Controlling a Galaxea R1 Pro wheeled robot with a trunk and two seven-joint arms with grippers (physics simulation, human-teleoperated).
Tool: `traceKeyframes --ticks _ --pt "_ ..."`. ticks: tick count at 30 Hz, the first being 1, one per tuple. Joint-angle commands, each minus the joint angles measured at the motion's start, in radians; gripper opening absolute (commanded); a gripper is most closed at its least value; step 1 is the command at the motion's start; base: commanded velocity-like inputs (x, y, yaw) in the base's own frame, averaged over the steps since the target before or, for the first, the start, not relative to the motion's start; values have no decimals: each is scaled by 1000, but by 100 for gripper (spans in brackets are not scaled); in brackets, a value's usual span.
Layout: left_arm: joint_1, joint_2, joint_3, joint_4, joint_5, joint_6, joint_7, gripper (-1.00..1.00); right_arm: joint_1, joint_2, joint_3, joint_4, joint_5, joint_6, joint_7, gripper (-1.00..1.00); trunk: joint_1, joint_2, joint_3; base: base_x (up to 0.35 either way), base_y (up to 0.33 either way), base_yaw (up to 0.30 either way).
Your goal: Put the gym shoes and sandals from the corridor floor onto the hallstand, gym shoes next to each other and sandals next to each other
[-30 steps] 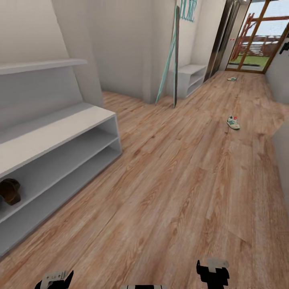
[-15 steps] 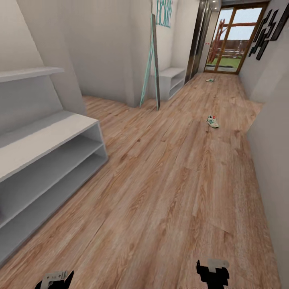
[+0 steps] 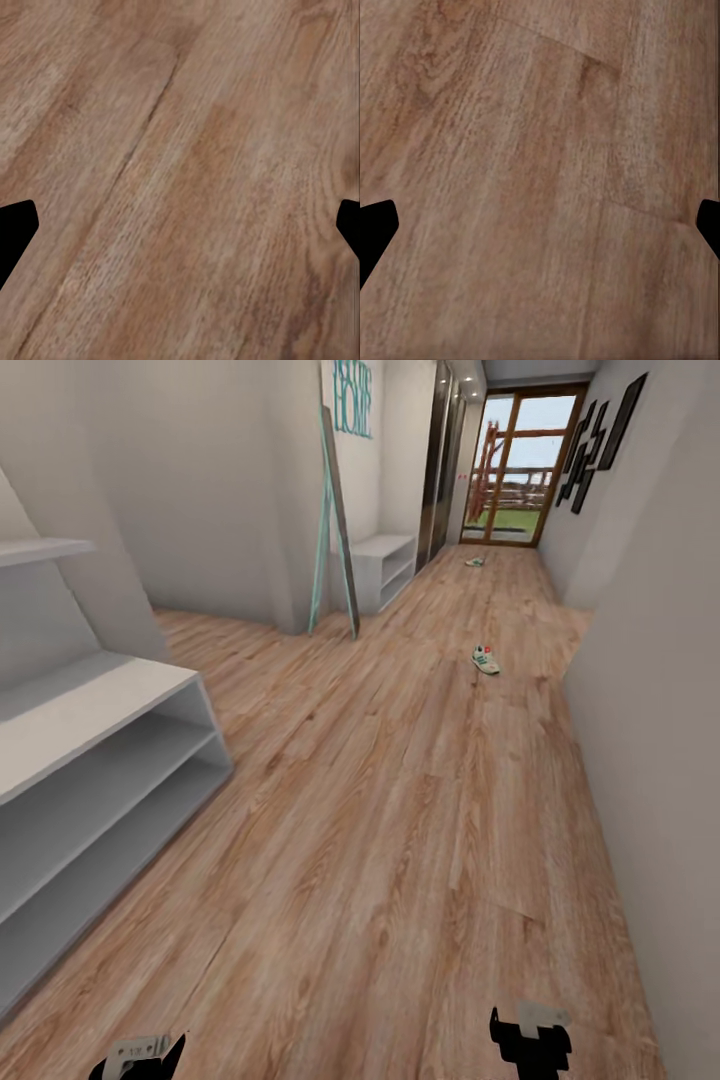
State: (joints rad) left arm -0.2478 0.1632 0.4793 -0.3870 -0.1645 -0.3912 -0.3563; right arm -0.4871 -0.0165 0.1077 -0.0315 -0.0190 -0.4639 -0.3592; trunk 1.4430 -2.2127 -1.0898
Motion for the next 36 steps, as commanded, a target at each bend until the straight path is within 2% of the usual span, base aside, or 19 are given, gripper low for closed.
traceKeyframes --ticks 1,5,7,10,17,25,36 --pt "-1 -1 8 0 -10 -5 -5 100 -1 0 8 1 -1 -1 0 100 0 0 0 0 0 -262" --pt "-1 -1 8 0 -10 -5 -6 100 -1 -3 10 0 3 -1 51 100 0 0 4 0 0 -264" --pt "-1 -2 7 0 -11 -4 -6 100 -1 -7 10 -1 5 -1 114 100 0 0 6 0 0 -266" --pt "-1 -4 7 0 -11 -4 -6 100 -1 -11 10 -2 6 -2 175 100 0 0 8 0 0 -266" --pt "-1 -4 8 0 -12 -3 -6 100 -1 -20 10 0 6 -11 239 100 0 0 14 0 0 -267" --pt "-1 -4 8 0 -12 -3 -6 100 -1 -20 9 2 5 -11 247 100 0 0 21 27 0 -267" --pt "-1 -4 8 0 -12 -3 -6 100 -1 -19 9 2 4 -10 247 100 0 0 24 258 2 -113"
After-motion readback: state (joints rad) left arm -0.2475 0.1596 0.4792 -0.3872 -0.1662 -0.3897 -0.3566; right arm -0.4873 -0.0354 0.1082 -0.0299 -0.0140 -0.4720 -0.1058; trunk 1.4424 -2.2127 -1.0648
